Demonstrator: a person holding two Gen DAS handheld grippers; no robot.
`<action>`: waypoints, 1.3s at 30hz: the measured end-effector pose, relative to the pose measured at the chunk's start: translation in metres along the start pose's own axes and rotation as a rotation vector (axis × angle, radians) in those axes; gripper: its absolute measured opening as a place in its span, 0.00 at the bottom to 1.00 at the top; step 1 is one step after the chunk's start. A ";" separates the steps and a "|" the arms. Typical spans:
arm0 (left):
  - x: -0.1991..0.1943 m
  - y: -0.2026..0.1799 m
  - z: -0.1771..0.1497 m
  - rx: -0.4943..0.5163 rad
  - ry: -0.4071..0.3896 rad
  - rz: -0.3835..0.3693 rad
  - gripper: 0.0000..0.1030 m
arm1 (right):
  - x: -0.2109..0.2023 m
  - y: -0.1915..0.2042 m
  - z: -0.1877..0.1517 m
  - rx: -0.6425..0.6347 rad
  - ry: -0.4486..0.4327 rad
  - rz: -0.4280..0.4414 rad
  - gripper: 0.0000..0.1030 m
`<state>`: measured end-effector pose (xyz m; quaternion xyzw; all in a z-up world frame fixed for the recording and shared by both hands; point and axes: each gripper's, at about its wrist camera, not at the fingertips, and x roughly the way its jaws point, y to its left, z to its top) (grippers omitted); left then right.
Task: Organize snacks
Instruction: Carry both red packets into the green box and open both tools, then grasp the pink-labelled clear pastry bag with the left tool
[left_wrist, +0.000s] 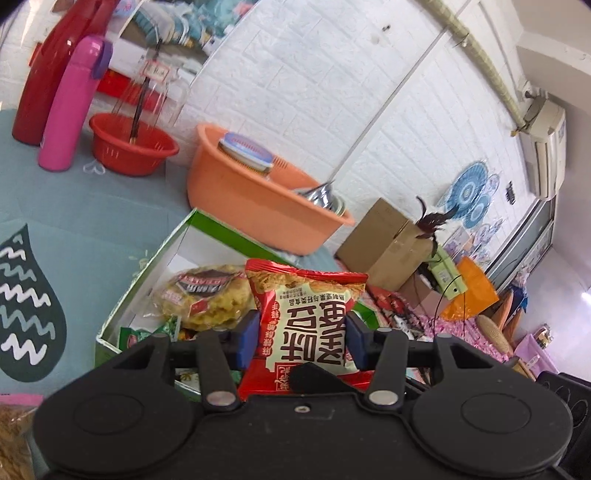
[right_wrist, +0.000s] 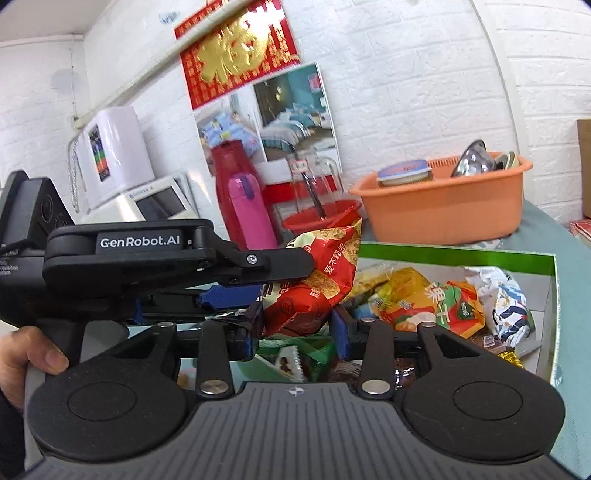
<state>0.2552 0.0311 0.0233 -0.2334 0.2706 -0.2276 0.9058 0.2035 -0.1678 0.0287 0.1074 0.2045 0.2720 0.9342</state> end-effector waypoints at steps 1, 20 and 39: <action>0.003 0.004 -0.001 -0.005 0.007 0.015 0.37 | 0.006 -0.002 -0.001 -0.007 0.022 -0.021 0.69; 0.028 0.016 0.003 0.077 0.038 0.066 0.43 | 0.050 -0.001 -0.002 -0.107 0.080 -0.104 0.40; -0.109 0.035 -0.023 0.013 -0.129 0.128 1.00 | -0.028 0.019 -0.018 -0.125 0.018 -0.068 1.00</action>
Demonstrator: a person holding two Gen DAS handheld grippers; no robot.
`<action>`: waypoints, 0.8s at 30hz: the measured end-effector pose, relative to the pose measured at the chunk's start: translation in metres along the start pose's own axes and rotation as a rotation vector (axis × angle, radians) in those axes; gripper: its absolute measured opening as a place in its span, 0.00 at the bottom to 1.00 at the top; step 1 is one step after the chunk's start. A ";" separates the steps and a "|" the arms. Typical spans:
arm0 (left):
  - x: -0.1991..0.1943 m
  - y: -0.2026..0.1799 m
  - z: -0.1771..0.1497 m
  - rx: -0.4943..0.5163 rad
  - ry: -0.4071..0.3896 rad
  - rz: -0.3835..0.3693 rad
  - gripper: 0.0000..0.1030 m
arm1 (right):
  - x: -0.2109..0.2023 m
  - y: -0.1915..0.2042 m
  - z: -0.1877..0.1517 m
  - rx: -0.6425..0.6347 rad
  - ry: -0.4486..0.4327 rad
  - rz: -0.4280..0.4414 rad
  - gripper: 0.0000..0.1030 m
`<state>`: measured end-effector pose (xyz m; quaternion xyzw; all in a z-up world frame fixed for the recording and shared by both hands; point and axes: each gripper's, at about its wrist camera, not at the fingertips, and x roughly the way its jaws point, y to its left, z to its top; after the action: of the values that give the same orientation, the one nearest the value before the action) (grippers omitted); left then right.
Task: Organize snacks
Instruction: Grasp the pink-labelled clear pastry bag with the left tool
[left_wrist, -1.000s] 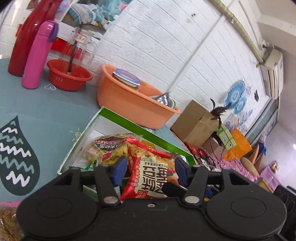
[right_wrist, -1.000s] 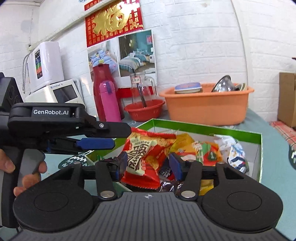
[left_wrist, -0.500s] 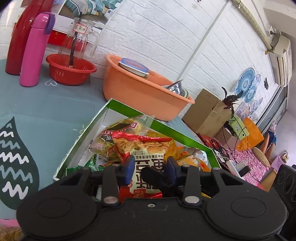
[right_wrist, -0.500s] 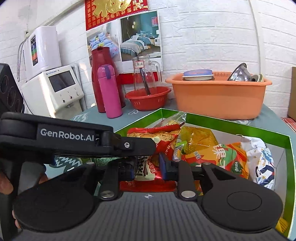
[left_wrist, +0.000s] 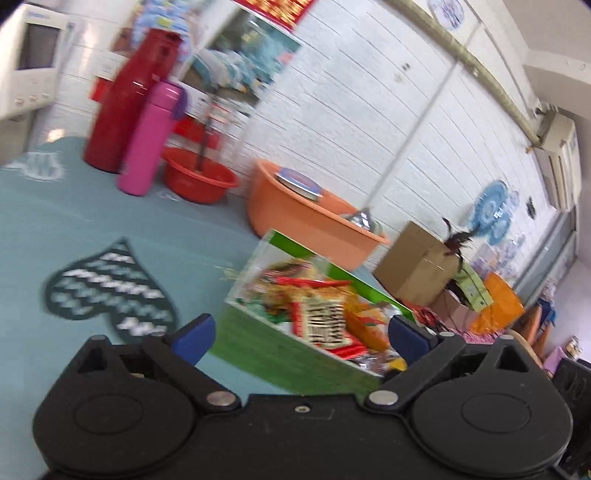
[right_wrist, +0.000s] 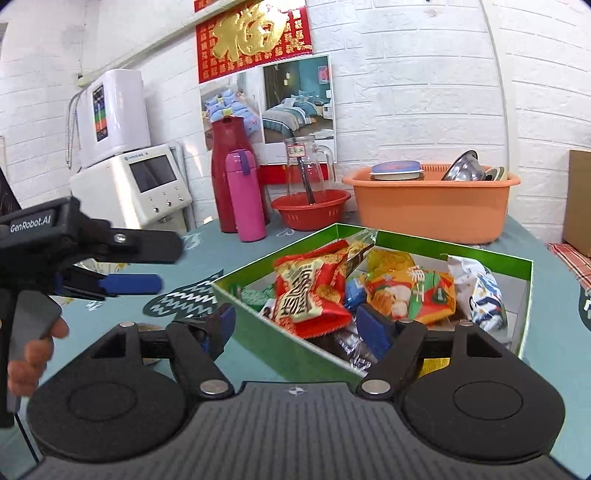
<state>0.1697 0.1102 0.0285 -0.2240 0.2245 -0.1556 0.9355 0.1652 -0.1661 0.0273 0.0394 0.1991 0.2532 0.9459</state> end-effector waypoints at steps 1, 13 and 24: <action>-0.008 0.010 0.000 -0.015 -0.016 0.034 1.00 | -0.004 0.001 -0.002 0.008 0.001 0.010 1.00; -0.008 0.081 -0.018 -0.147 0.063 0.197 0.99 | -0.015 0.023 -0.024 0.042 0.105 0.079 1.00; 0.017 0.004 -0.074 -0.055 0.285 -0.090 0.44 | -0.023 0.041 -0.048 0.036 0.196 0.155 1.00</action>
<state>0.1489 0.0812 -0.0381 -0.2351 0.3489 -0.2214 0.8798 0.1092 -0.1436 -0.0010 0.0466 0.2916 0.3247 0.8985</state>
